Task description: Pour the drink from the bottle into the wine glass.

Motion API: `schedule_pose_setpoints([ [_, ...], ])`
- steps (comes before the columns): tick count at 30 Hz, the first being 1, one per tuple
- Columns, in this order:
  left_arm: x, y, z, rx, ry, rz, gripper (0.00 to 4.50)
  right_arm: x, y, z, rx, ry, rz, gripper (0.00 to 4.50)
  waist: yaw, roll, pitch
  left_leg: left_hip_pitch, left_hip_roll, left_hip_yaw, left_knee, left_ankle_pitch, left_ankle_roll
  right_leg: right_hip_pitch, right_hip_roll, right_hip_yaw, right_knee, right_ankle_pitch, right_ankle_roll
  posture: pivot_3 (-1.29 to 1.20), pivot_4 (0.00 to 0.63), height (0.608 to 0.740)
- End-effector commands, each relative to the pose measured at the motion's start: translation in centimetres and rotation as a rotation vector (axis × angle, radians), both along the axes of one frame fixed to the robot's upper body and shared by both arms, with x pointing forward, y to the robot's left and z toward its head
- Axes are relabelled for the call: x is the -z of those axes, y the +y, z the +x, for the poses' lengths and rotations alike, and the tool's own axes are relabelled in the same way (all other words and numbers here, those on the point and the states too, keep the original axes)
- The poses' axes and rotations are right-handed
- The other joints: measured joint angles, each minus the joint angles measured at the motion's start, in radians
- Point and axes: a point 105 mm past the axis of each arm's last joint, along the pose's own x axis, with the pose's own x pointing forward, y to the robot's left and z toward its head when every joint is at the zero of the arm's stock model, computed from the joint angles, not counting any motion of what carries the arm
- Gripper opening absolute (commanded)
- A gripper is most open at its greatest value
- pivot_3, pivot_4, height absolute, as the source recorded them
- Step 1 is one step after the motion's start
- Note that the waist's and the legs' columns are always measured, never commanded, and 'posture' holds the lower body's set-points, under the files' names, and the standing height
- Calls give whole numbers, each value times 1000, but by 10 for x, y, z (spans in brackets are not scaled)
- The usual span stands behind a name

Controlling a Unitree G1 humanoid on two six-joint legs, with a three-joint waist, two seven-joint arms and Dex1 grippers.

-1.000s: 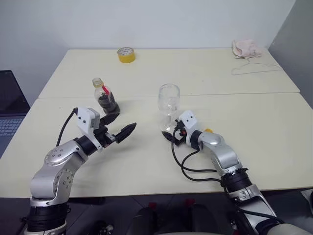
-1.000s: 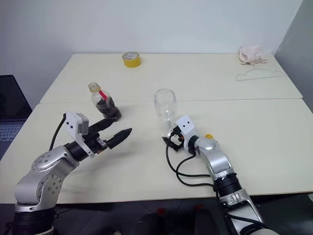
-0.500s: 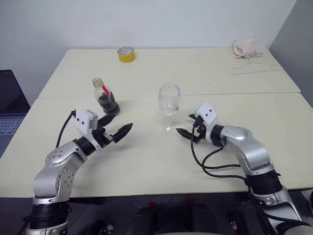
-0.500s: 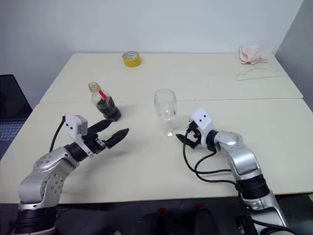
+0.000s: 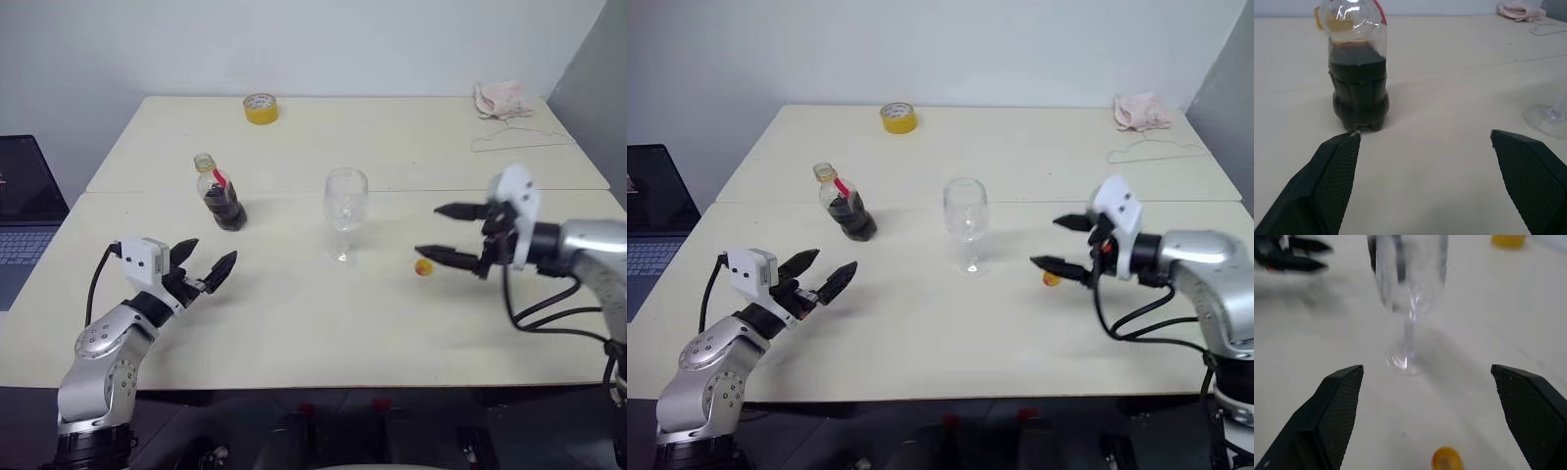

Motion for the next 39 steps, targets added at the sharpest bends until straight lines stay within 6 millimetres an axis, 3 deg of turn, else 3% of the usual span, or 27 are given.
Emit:
schedule_pose_setpoints([
  [1, -22, 11, 3, -46, -84, 22, 4500, -64, 8, -24, -131, -188, 111, 4464, 1, 0, 0, 0, 0, -1, 0, 0, 0, 0, 0, -1, 0, 0, 0, 0, 150, 740],
  [9, -37, 17, 25, -90, -125, 42, 4500, -61, 37, -27, -227, -175, 85, 4464, 1, -3, -1, 0, 0, -2, 1, 0, 0, 1, -1, -3, 0, 0, 0, 0, 150, 740],
  [19, -52, 11, 49, -160, -134, 115, 4500, -59, 43, -29, -228, -174, 66, 4464, 2, -3, -1, 0, 0, -2, 1, 0, 0, 1, -1, -3, 0, 0, 0, 0, 150, 740],
  [39, -51, -5, 83, -196, -125, 97, 4500, -60, 52, -32, -241, -180, 67, 4464, 1, -4, -1, -1, 0, -2, 1, 0, 0, 0, -1, -3, 0, 0, 0, 0, 150, 740],
])
